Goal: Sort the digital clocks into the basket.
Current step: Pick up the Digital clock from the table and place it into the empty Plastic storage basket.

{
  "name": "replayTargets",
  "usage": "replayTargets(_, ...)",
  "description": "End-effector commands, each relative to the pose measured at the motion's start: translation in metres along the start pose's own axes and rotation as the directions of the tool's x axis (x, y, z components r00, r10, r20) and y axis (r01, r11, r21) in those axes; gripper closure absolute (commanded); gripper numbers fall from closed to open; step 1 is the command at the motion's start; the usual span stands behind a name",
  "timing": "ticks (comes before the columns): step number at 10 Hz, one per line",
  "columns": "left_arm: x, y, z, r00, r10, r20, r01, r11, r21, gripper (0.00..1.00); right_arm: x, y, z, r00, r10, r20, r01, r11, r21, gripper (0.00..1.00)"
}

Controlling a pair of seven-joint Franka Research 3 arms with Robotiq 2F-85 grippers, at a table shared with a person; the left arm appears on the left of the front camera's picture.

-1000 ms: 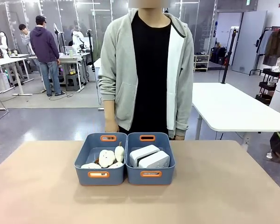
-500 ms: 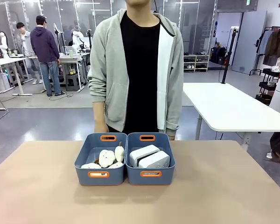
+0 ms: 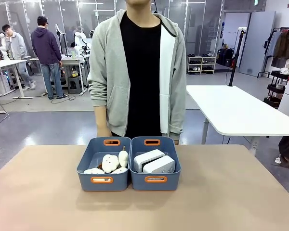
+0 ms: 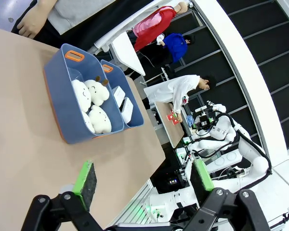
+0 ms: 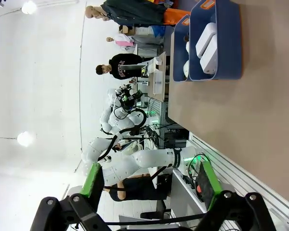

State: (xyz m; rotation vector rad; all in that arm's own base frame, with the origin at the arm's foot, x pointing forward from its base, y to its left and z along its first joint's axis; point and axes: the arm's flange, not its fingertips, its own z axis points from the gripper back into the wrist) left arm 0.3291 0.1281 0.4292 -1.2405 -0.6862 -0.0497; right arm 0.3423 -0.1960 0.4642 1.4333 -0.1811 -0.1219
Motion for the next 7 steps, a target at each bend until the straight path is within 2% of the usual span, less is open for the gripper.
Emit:
replayTargets(1,0.0005,-0.0016,-0.001,1.0,0.0,0.001,0.0,1.0,-0.007,0.0,-0.0018,0.0017,-0.0001,1.0,0.002,-0.002,-0.002,1.0,-0.004,0.0)
replayTargets(7,0.0005,-0.0016,-0.001,1.0,0.0,0.001,0.0,1.0,-0.007,0.0,-0.0018,0.0017,-0.0001,1.0,0.002,-0.002,-0.002,1.0,-0.004,0.0)
